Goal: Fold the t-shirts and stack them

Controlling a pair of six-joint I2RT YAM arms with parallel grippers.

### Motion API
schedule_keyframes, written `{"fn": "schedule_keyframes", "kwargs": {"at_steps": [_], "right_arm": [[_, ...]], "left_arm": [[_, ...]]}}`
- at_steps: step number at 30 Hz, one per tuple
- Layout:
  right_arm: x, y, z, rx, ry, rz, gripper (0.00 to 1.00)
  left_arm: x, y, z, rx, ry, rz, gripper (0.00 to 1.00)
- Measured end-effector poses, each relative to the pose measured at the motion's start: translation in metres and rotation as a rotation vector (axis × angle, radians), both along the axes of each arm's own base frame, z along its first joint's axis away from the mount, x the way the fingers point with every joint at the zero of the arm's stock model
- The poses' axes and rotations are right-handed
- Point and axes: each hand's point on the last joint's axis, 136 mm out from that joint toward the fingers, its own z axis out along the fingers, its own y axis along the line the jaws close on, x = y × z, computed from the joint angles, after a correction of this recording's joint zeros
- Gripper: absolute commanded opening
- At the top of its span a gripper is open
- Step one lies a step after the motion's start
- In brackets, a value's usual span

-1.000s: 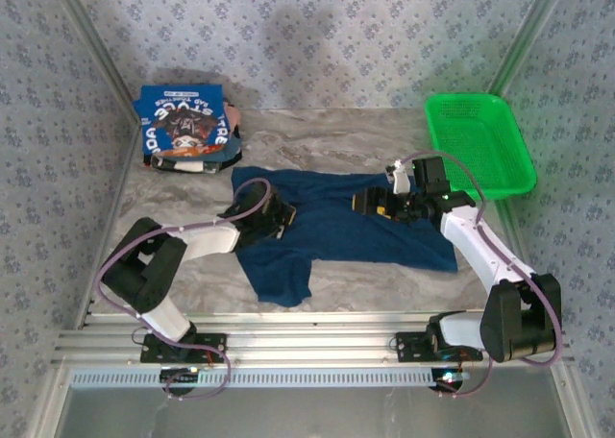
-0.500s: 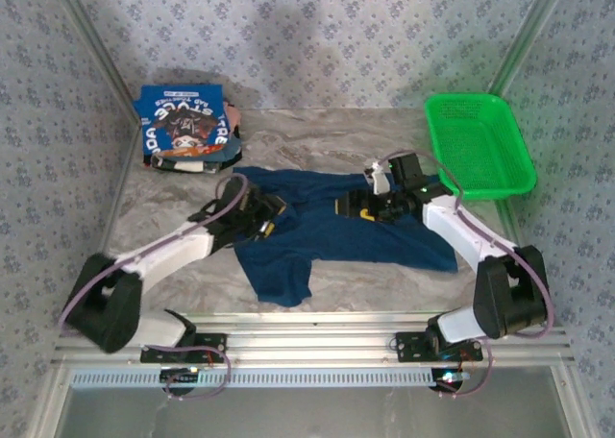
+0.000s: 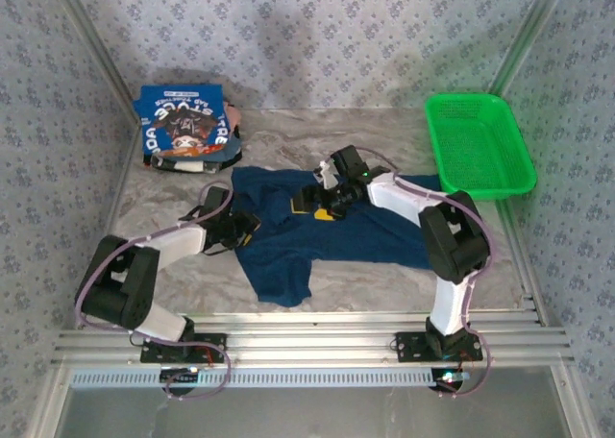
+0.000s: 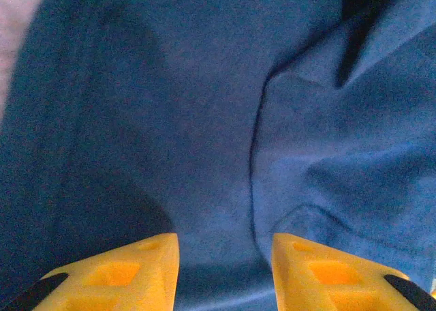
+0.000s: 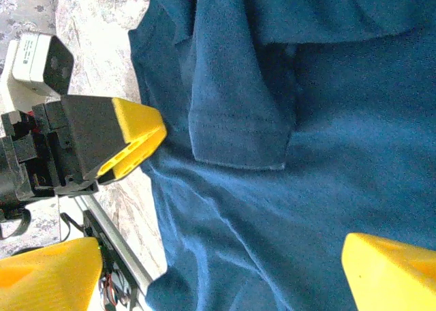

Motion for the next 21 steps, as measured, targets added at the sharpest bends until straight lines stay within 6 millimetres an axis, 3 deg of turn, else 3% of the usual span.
{"fn": "schedule_keyframes", "kwargs": {"at_steps": [11, 21], "right_arm": [[0.019, 0.014, -0.039, 0.026, 0.154, -0.116, 0.78], [0.024, 0.025, -0.043, 0.047, 0.178, -0.121, 0.70]], "left_arm": [[0.027, -0.017, 0.002, -0.070, -0.109, -0.024, 0.37], [0.036, -0.025, -0.005, -0.098, -0.109, -0.037, 0.32]]}}
